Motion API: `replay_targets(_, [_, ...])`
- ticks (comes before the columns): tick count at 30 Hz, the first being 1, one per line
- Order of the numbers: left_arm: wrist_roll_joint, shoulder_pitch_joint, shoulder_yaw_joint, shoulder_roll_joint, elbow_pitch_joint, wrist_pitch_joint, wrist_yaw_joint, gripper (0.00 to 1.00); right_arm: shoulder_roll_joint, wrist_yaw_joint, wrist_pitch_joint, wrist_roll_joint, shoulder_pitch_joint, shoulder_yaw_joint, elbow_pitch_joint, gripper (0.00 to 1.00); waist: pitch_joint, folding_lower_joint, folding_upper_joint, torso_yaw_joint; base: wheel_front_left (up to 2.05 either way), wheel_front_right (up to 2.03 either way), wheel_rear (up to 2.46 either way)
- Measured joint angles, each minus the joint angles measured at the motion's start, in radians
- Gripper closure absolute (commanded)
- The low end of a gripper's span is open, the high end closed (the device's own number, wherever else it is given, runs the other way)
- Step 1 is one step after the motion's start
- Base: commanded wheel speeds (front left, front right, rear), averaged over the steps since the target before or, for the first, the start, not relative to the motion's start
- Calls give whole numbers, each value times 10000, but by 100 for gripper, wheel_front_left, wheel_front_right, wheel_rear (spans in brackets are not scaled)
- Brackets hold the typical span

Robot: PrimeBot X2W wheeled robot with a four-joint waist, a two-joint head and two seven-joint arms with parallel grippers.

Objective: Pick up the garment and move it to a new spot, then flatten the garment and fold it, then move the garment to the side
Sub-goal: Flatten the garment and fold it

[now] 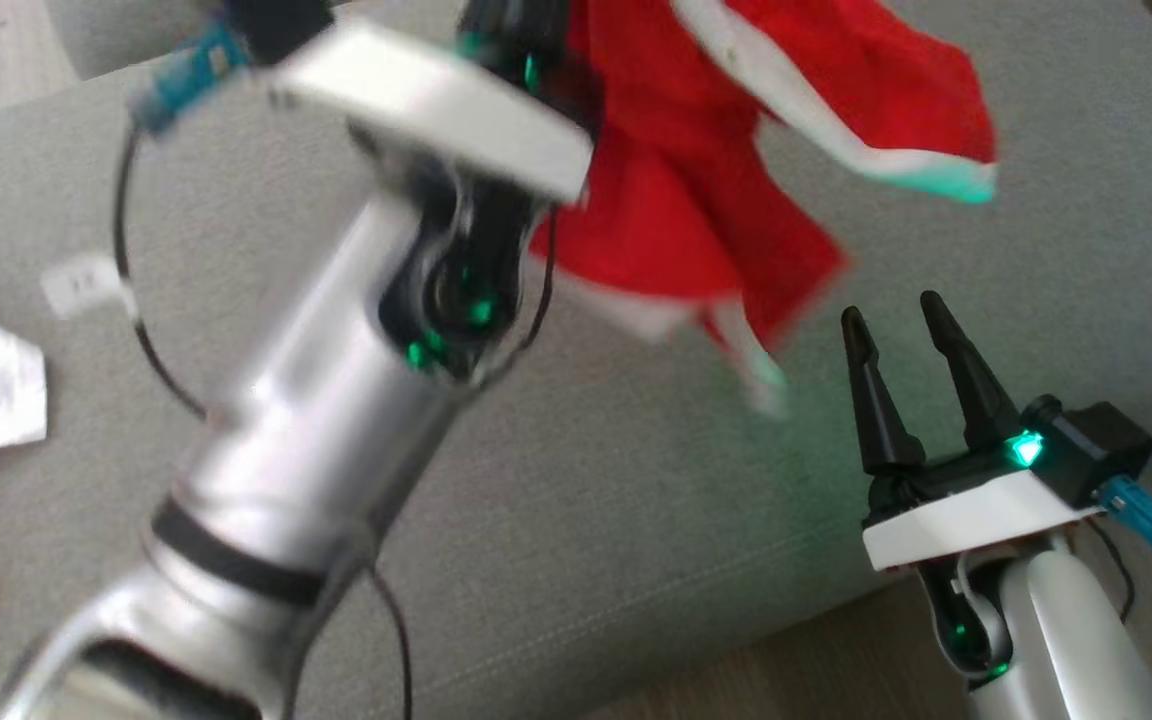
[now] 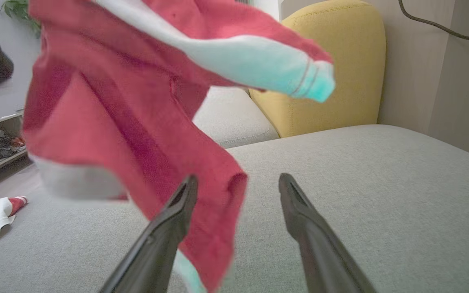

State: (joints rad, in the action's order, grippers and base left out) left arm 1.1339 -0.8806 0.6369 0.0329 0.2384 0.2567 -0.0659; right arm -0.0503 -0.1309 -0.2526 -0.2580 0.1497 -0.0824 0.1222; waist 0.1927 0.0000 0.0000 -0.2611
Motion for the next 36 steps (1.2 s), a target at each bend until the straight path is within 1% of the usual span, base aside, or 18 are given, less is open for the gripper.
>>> replay_targets(5, [-556, 2694, -173, 12, 378, -2, -48, 100, 0, 0, 0, 29, -10, 219, -38, 0, 53, 0, 0, 328, 0, 0, 0])
replay_targets(9, [-842, 4723, -1175, 75, 857, -10, -121, 100, 0, 0, 0, 138, -105, 368, -42, 0, 147, 0, 0, 664, 0, 0, 0])
replay_targets(12, [-1103, 5423, -1555, 146, 913, -8, -40, 100, 2, 0, 0, 226, -184, 395, -38, 0, 228, 0, 0, 889, 0, 0, 0])
replay_targets(13, [-1189, 5534, -1551, 146, 907, -8, 63, 82, 2, 0, 0, 226, -176, 422, -40, 0, 240, 0, 0, 964, 0, 0, 0])
replay_targets(14, [-1453, 5608, -1519, 136, 899, -8, 165, 15, 2, 0, 0, 228, -176, 447, -38, 0, 242, 0, 0, 1042, 0, 0, 0])
replay_targets(15, [-1453, 5608, -1519, 136, 899, -8, 165, 0, 2, 0, 0, 228, -176, 447, -38, 0, 242, 0, 0, 1042, 0, 0, 0])
replay_targets(17, [-2535, 5744, -1383, 119, 878, -10, 422, 0, 2, 0, 0, 244, -177, 401, -33, 0, 175, 0, 0, 1248, 0, 0, 0])
replay_targets(18, [-2535, 5744, -1383, 119, 878, -10, 422, 0, 2, 0, 0, 244, -177, 401, -33, 0, 175, 0, 0, 1248, 0, 0, 0])
replay_targets(20, [-3593, 5875, -1469, 134, 844, -10, 447, 0, 2, 0, 0, 255, -181, 343, -33, 0, 103, 0, 0, 1327, 0, 0, 0])
replay_targets(21, [-4374, 5944, -1526, 244, 723, -10, 416, 0, 2, 0, 0, 257, -183, 341, -33, 0, 77, 0, 0, 1360, 0, 0, 0])
replay_targets(24, [-6970, 5978, -1718, 989, 163, -10, 288, 0, 2, 0, 0, 251, -185, 393, -36, 0, 40, 0, 0, 1415, 0, 0, 0])
replay_targets(26, [-8061, 5980, -1806, 1544, 73, -10, 320, 0, 0, 0, 0, 251, -185, 445, -35, 0, 39, 0, 0, 1414, 0, 0, 0])
replay_targets(27, [-8441, 5982, -1820, 1749, 79, -10, 336, 0, 0, 0, 0, 251, -185, 451, -33, 0, 42, 0, 0, 1405, 0, 0, 0])
replay_targets(28, [-8640, 5978, -1814, 1898, 142, -8, 545, 0, 0, 0, 2, 251, -185, 451, -35, 0, 42, 0, 0, 1392, 0, 0, 0])
replay_targets(30, [-8865, 5955, -1592, 2144, 337, -8, 1143, 0, 2, 0, 0, 251, -186, 453, -35, 0, 46, 0, 0, 1378, 0, 0, 0])
replay_targets(32, [-9444, 5738, -1055, 2491, 708, -10, 1507, 0, 2, 0, 0, 251, -186, 451, -42, 0, 74, 0, 0, 1370, 0, 0, 0])
replay_targets(34, [-10544, 5250, -495, 2976, 1034, -10, 1578, 0, 0, 0, 0, 251, -186, 435, -59, 0, 144, 0, 0, 1358, 0, 0, 0])
replay_targets(36, [-10911, 4684, -360, 3118, 1461, -8, 1626, 0, 2, 0, 0, 251, -181, 384, -88, 0, 238, 0, 0, 1331, 0, 0, 0])
